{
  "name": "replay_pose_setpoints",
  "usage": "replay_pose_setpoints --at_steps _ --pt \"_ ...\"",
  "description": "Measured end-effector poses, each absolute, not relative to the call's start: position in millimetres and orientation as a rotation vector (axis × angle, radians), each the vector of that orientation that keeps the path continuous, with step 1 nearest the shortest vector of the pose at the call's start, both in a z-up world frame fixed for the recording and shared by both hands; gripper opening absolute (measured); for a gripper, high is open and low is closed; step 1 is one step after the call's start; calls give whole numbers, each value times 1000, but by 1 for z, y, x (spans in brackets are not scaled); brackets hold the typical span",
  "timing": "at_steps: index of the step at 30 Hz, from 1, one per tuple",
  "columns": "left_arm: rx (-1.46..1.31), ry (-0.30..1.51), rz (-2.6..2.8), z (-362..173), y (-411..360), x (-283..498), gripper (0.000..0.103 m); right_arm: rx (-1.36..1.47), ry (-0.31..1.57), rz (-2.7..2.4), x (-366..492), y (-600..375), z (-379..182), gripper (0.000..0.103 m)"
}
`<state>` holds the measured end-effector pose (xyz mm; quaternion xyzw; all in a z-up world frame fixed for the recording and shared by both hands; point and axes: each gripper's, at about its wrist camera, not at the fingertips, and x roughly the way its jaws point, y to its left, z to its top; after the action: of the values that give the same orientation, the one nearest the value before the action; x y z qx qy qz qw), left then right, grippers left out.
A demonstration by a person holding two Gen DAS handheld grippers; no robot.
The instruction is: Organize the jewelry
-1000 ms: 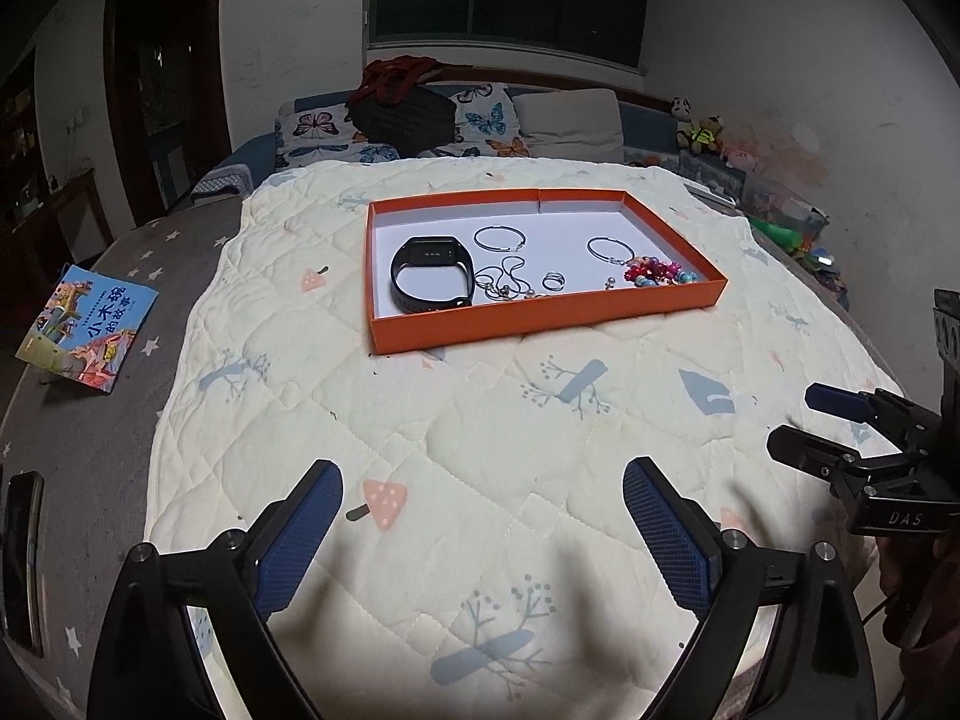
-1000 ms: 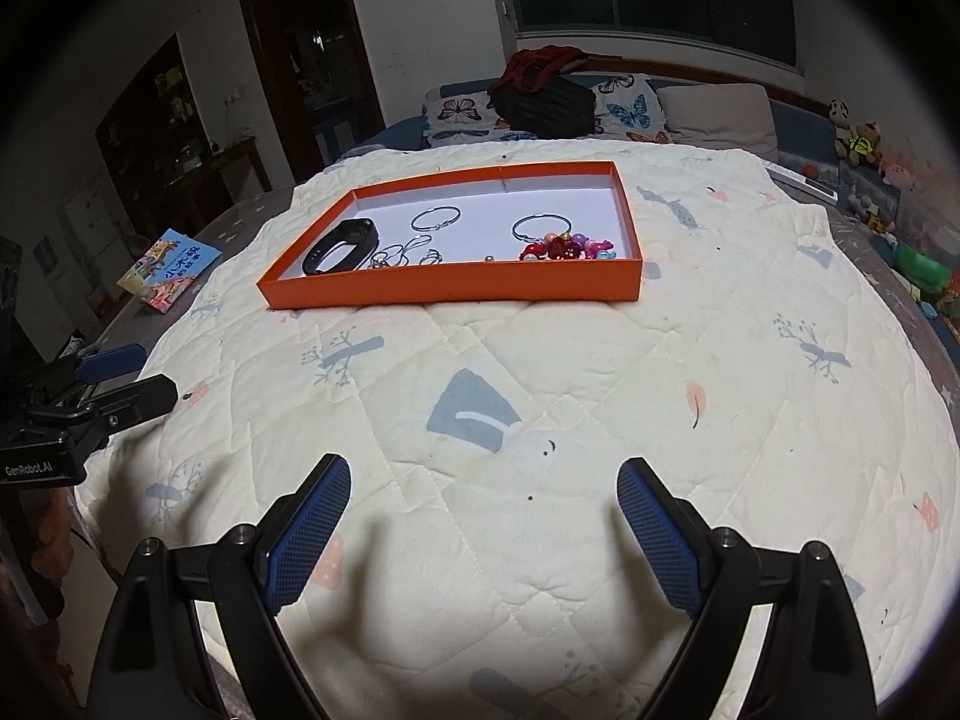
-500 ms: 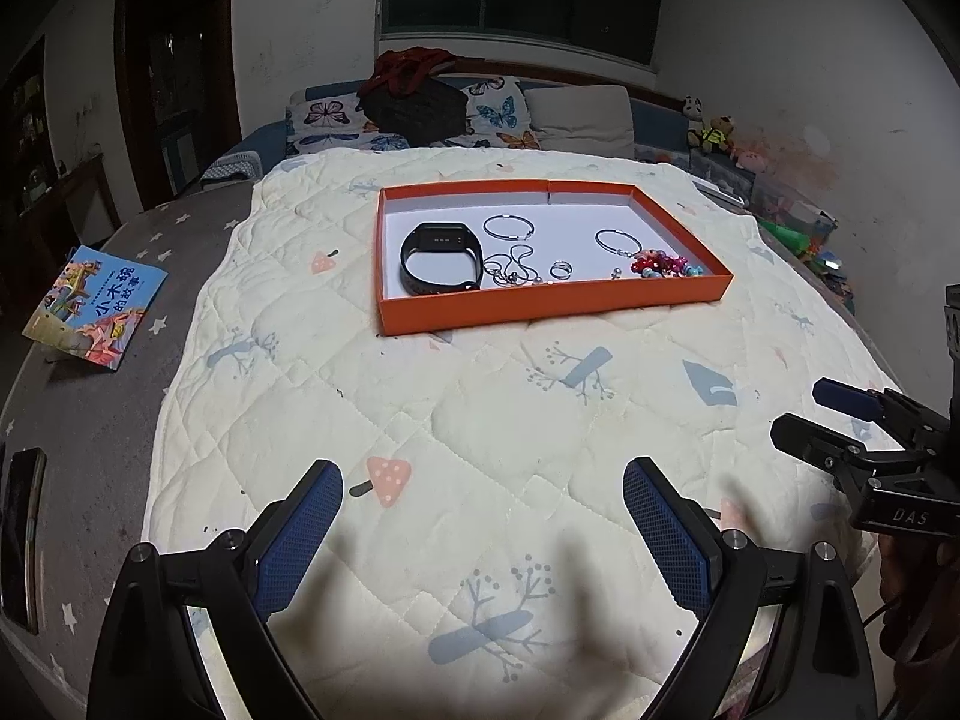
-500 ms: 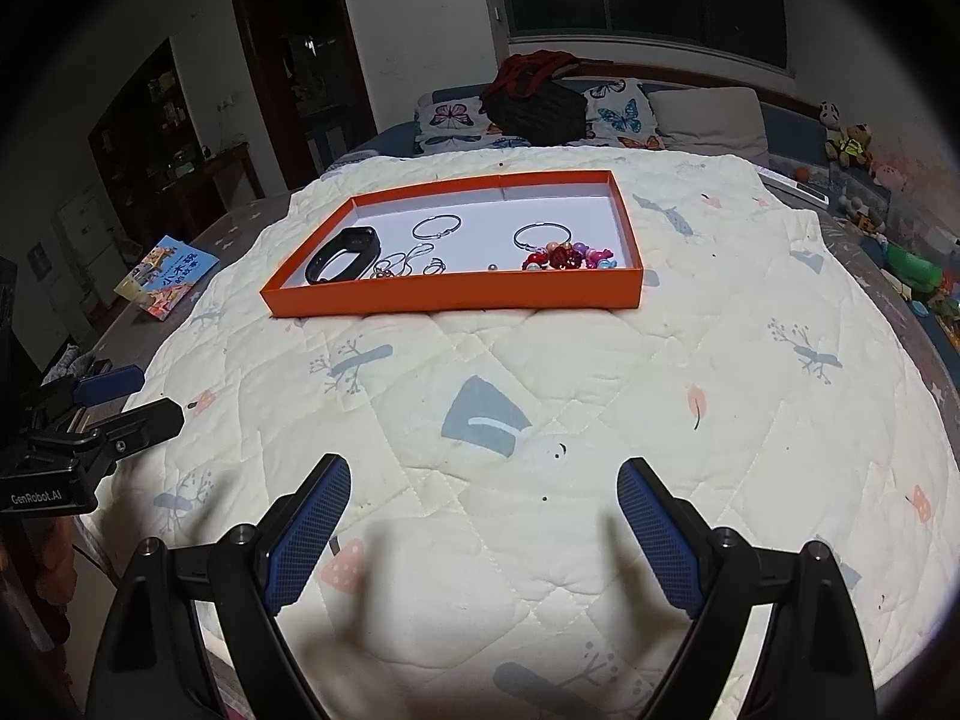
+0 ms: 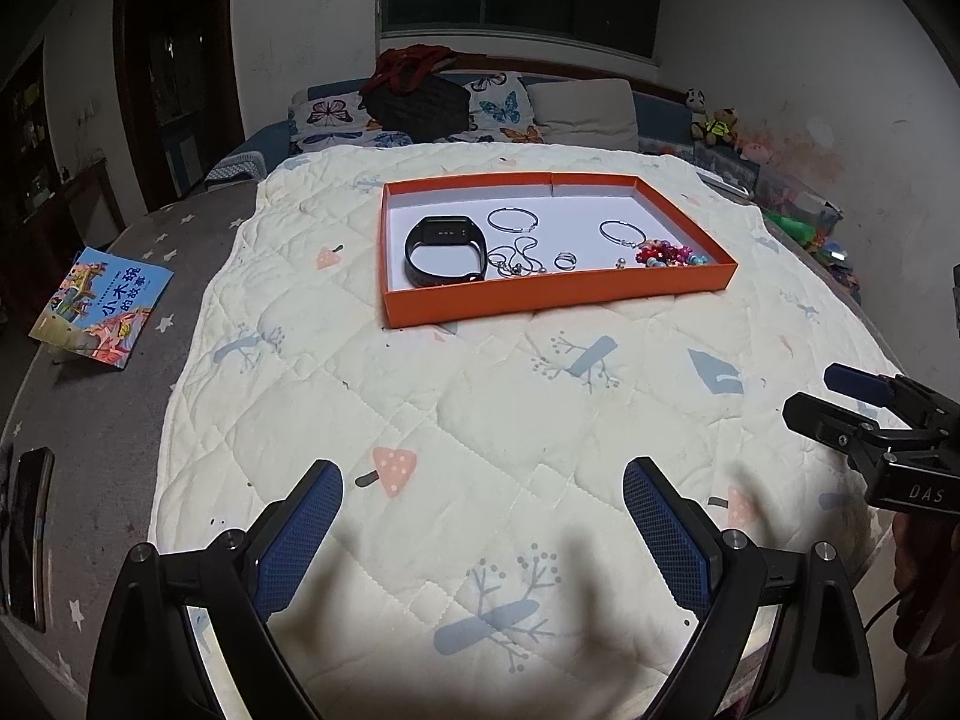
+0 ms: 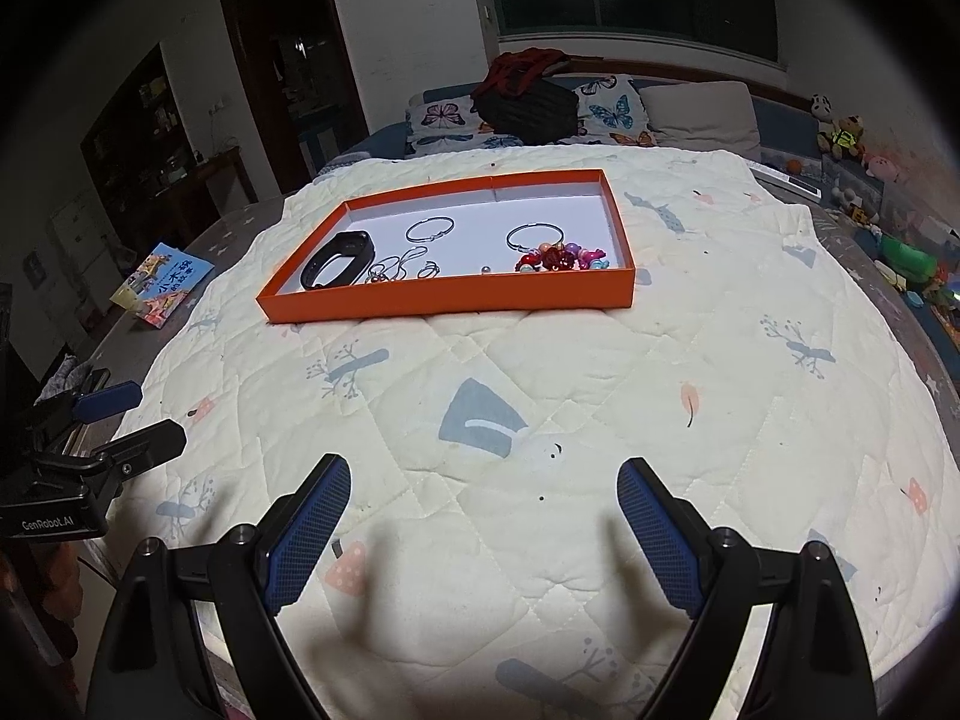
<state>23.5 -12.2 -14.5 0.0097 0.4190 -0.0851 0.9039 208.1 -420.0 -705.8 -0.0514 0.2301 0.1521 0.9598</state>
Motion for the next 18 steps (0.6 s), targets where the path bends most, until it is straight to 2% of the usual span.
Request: replay_pose_setpoints --at_steps 18 --pt "26 896 -153 -25 -9 24 102 -118 466 302 207 -418 -706 99"
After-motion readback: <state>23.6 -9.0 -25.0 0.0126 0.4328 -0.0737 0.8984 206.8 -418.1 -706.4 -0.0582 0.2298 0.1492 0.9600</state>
